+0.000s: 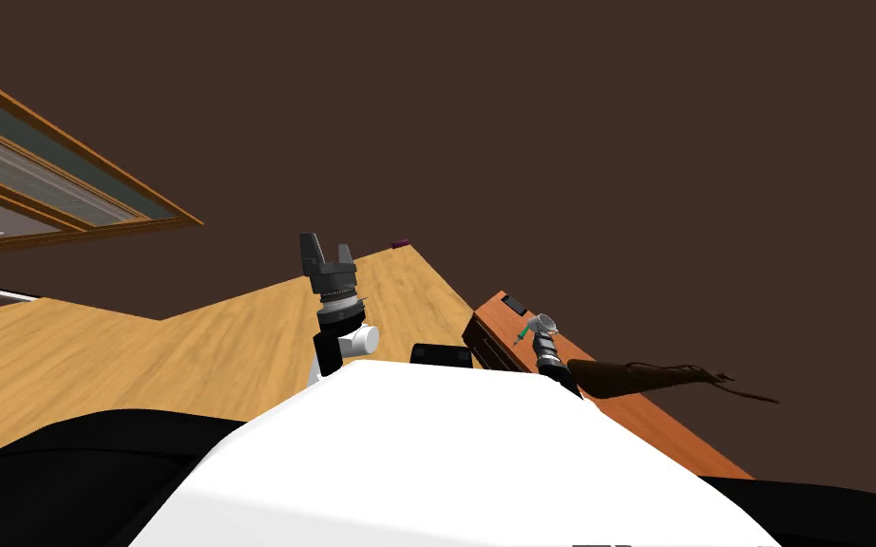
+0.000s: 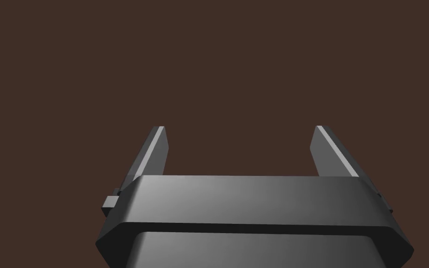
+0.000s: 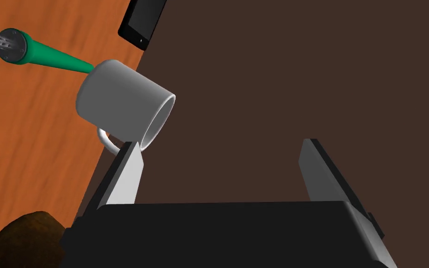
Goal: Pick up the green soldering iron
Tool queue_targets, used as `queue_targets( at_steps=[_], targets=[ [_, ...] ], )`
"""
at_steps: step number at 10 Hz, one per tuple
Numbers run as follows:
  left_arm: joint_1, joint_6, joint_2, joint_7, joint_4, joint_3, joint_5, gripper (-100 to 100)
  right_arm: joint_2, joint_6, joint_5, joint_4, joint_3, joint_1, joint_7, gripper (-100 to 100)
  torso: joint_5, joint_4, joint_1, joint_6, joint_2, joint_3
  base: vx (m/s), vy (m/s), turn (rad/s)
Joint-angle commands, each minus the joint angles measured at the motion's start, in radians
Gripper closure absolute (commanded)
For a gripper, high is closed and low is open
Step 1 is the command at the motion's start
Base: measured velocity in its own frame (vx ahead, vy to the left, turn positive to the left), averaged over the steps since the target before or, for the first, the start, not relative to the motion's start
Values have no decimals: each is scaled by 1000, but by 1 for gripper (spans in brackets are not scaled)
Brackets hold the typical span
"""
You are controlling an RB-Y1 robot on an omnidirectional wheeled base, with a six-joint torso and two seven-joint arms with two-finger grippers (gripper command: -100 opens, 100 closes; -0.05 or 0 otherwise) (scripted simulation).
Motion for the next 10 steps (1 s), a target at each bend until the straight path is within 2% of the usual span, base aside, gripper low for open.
queue_targets(
  at_steps=[1,2,3,4,5,7,8,9,10],
  targets=[
    [0,0,0,0,0,0,0,0,0,42,-6,6,-10,11,9,-100,0,0,0,0,0,0,-9,-20,267],
    [0,0,0,0,0,0,0,0,-5,74,-15,49,-27,16,22,-100,0,0,1,0,0,0,-6,-11,323],
    [0,0,0,0,0,0,0,0,-5,75,-15,49,-27,16,22,-100,0,0,1,0,0,0,-3,-9,292],
    [0,0,0,0,0,0,0,0,-10,109,-25,92,-44,21,36,-100,0,0,1,0,-1,0,1,-4,390],
    [0,0,0,0,0,0,0,0,-10,109,-25,92,-44,21,36,-100,0,0,1,0,-1,0,3,-10,215],
    [0,0,0,0,0,0,0,0,-21,173,-43,165,-76,29,66,-100,0,0,2,0,-1,-1,7,-3,386],
    [0,0,0,0,0,0,0,0,-21,177,-43,175,-76,29,66,-100,0,0,1,0,-2,-1,10,-8,234],
    [0,0,0,0,0,0,0,0,-27,211,-51,215,-92,33,82,-100,0,0,1,1,-2,-1,12,-3,337],
    [0,0,0,0,0,0,0,0,-27,211,-51,215,-92,33,82,-100,0,0,2,1,-2,-1,10,-5,178]
  ],
)
